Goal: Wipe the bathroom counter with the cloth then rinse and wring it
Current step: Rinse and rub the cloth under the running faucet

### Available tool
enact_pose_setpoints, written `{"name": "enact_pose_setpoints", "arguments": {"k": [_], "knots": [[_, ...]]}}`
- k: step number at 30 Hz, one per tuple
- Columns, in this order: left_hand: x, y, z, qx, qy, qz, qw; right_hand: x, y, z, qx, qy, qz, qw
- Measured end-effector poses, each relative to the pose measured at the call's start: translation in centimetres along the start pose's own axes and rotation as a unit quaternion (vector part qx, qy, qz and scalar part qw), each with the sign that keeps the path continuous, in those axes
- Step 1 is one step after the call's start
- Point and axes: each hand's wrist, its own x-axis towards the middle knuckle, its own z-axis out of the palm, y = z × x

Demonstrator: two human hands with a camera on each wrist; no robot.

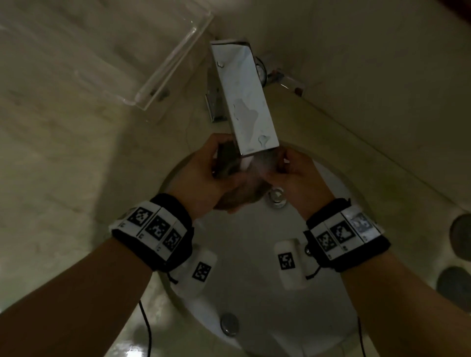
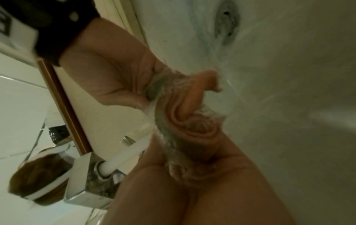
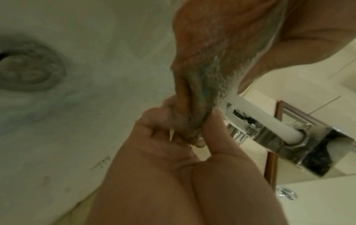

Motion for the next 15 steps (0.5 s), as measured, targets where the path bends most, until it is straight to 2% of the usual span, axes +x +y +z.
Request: {"name": "enact_pose_setpoints", "arguments": {"k": [3, 6, 9, 10, 13, 15], "knots": [[-0.2, -0.2, 0.0, 0.066, -0.001, 0.009, 0.998, -0.1, 0.1, -0.2, -0.022, -0.011, -0.002, 1.0], [0.2, -0.4, -0.2, 0.158, -0.017, 0.027, 0.987, -0.4, -0.5, 0.3, -0.131, -0.04, -0.075, 0.988], [0.1, 0.4, 0.0, 0.281, -0.032, 0.099, 0.954, -0.3, -1.3, 0.8, -0.149, -0.073, -0.105, 0.98], [-0.1, 0.7, 0.2, 0.289, -0.04, 0.116, 0.949, -0.2, -1.4, 0.8, -0.161, -0.082, -0.109, 0.977], [-0.4, 0.7, 0.8, 0.227, -0.076, 0.087, 0.967, -0.3, -1.6, 0.7, -0.193, -0.083, -0.113, 0.971], [-0.2, 0.7, 0.8, 0.205, -0.075, 0.077, 0.973, -0.6, -1.7, 0.7, -0.179, -0.067, -0.116, 0.975]]}}
